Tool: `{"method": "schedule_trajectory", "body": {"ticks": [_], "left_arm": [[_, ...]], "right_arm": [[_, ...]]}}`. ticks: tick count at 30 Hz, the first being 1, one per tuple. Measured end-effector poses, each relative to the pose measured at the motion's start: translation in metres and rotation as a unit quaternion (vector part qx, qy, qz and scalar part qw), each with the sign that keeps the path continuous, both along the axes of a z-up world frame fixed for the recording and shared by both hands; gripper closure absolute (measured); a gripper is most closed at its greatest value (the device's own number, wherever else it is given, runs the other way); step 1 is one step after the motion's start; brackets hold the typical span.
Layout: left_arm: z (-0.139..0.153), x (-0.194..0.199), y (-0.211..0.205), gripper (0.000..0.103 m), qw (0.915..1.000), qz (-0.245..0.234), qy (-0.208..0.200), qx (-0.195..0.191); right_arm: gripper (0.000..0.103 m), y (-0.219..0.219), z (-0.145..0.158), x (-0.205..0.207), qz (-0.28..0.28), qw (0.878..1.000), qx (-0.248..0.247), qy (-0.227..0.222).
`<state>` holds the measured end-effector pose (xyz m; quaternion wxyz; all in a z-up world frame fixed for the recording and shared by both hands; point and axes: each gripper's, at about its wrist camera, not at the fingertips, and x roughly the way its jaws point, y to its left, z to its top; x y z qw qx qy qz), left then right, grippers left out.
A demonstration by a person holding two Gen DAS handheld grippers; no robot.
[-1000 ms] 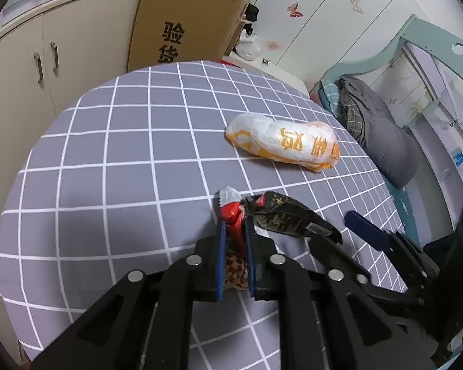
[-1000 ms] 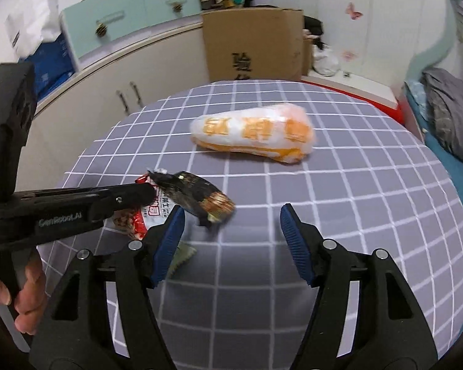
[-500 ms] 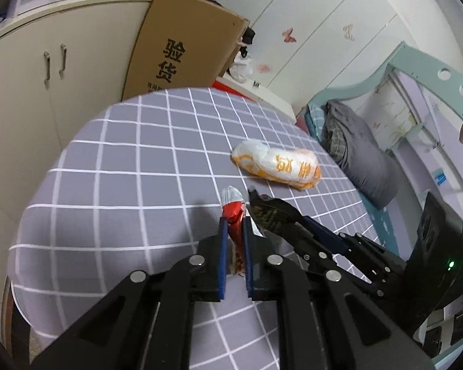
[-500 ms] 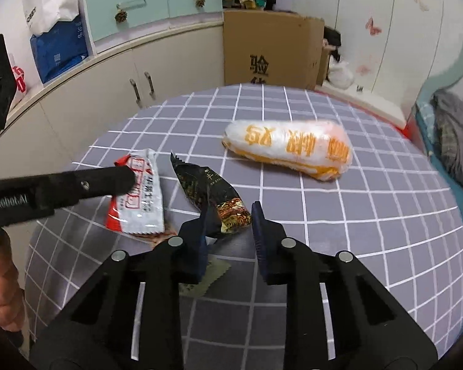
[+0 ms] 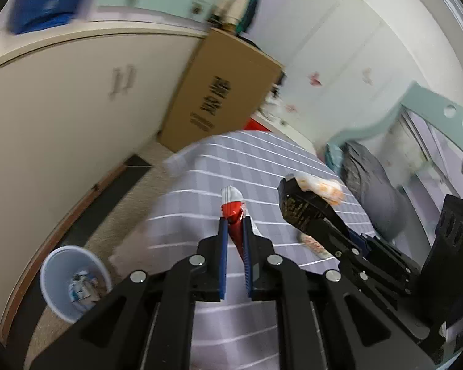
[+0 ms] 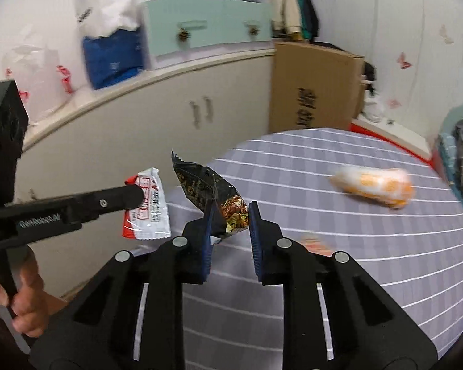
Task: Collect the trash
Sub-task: 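Carry both wrappers over the bin and open the left gripper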
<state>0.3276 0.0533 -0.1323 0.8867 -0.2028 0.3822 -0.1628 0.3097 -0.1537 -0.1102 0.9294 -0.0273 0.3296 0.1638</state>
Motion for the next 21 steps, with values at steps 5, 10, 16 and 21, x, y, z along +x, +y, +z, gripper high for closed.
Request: {"method": "schedule_trajectory", "body": {"ticks": [5,10,16,21], "left_arm": [[-0.021,-0.026,0.069,0.094,0.9981,0.059,0.016,0.012],[-0.054,-0.046,0.136,0.094,0.9904,0.125,0.049,0.034],[-0.109,-0.056,0.189,0.094,0.9763,0.180,0.108,0.054],[-0.154,-0.052,0.207,0.094,0.9679,0.188,0.159,0.053]], "right_arm": [[0.082,0.074,-0.015,-0.009,0.050,0.998,0.024,0.014],[0.082,0.141,-0.041,-0.017,0.098,0.994,0.032,0.043],[0.082,0.203,-0.091,-0.023,0.124,0.987,0.031,0.094],[0.082,0.228,-0.136,-0.021,0.123,0.984,0.021,0.129]]}}
